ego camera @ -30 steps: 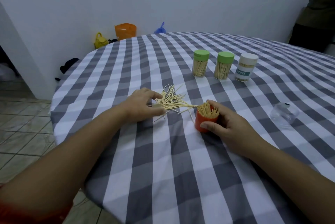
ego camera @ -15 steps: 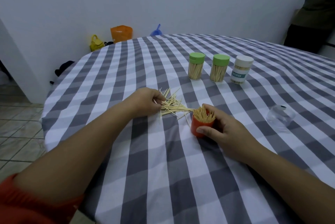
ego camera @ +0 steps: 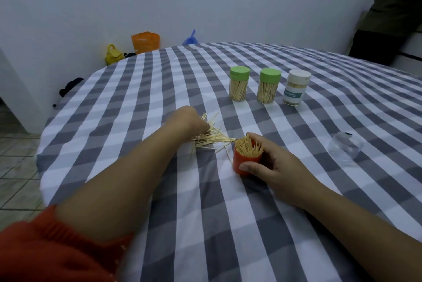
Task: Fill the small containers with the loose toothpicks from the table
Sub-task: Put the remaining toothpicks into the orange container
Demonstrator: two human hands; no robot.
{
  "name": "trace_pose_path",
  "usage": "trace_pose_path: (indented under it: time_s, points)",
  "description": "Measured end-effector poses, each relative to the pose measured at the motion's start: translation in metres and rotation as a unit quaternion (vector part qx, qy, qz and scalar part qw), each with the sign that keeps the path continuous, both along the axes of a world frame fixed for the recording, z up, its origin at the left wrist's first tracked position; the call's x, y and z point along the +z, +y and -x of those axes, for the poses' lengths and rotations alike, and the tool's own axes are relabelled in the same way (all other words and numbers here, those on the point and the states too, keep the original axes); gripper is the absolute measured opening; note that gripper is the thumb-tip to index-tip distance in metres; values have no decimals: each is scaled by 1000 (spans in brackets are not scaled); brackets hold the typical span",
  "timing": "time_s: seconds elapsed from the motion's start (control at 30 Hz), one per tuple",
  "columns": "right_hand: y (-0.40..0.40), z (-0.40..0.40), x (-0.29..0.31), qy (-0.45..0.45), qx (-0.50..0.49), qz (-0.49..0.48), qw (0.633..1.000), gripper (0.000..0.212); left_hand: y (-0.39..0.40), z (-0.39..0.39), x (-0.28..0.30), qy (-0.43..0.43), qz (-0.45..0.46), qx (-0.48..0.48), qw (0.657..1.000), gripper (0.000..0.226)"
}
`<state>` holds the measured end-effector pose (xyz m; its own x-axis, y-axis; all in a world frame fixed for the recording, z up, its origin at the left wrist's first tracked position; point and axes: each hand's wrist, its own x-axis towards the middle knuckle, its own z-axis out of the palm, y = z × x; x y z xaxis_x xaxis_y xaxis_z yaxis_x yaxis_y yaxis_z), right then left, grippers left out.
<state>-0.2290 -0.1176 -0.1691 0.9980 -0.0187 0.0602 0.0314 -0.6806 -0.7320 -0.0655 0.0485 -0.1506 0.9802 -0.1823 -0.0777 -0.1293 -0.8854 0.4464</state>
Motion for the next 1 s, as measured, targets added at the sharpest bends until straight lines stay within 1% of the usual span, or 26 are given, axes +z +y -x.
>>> trace_pose_path:
  time_s: [0.07,0.17,0.27,0.33,0.4,0.43,0.47,0.5,0.53,0.63,0.7,0.8,0.87,0.93,1.0]
  points:
    - [0,0,1,-7,3,-6,1000,81,0,2,2,14,33,-38,999,15]
    - [0,-1,0,-5,6,-10,1000,74,4,9,5,31,75,-78,994,37]
    - [0,0,1,-7,7,-8,1000,73,13,11,11,53,86,-110,989,43]
    - [0,1,1,-5,7,-7,1000,73,20,12,16,94,58,-150,982,50]
    - [0,1,1,-3,8,0,1000,73,24,14,20,148,8,-189,971,69]
    - [0,1,1,-4,9,3,1000,73,23,17,20,157,-27,-198,967,78]
    - [0,1,1,-5,9,4,1000,73,22,18,19,146,-59,-199,967,82]
    - [0,1,1,-6,9,4,1000,73,20,17,16,123,-80,-193,970,81]
    - [0,1,2,-5,9,4,1000,73,19,15,14,99,-89,-183,974,76]
    - [0,1,2,-5,7,3,1000,73,16,11,11,34,-109,-173,978,43]
    - [0,1,2,-6,7,2,1000,73,11,11,12,-1,-147,-173,974,26]
    - [0,1,1,-5,9,0,1000,73,-2,16,11,-56,-217,-169,960,23]
    - [-1,0,0,-5,9,-1,1000,74,-11,20,6,-69,-262,-151,951,24]
    - [-2,0,0,-6,10,3,1000,74,-18,27,2,-74,-287,-141,945,24]
    - [-2,-1,-1,-11,9,6,1000,73,-23,37,-3,-111,-300,-139,937,25]
